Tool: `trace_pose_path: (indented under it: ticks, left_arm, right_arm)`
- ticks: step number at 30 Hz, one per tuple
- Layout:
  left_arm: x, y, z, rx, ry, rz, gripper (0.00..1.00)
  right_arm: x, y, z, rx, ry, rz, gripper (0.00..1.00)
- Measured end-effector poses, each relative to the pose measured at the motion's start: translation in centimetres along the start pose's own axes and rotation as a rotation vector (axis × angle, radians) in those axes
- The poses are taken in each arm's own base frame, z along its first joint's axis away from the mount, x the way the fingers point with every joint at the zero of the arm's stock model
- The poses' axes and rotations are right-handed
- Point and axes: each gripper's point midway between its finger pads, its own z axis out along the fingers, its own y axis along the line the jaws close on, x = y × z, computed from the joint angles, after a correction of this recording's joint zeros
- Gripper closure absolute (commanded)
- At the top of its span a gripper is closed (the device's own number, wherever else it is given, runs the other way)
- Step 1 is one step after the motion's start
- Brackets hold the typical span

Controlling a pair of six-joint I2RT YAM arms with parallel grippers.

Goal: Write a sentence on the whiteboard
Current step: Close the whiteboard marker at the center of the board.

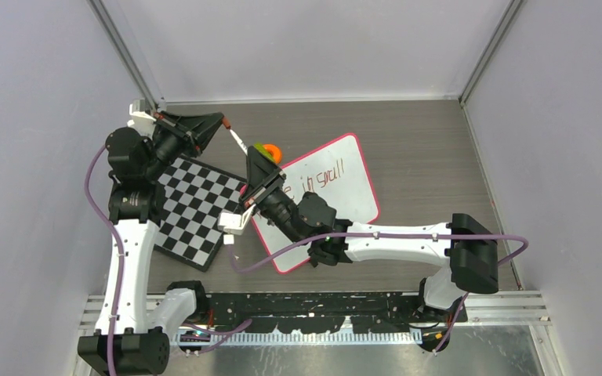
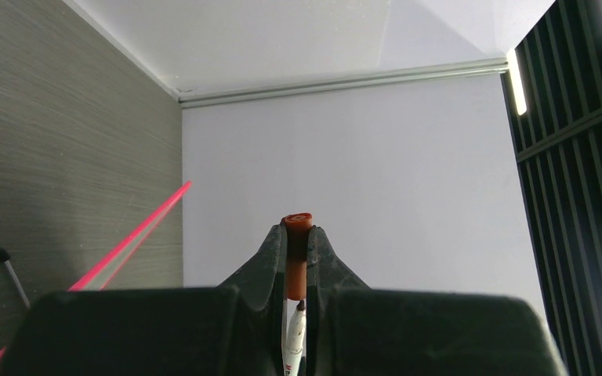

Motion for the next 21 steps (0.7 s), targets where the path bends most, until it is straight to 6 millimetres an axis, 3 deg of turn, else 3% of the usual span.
trace_pose_path:
  ticks: [21]
  left_arm:
    - [0.84,-0.11,0.05,0.007,0.021,0.035,1.0]
  right_arm:
    - [0.33,-0.14,0.4,-0.013,0.034,-0.003,1.0]
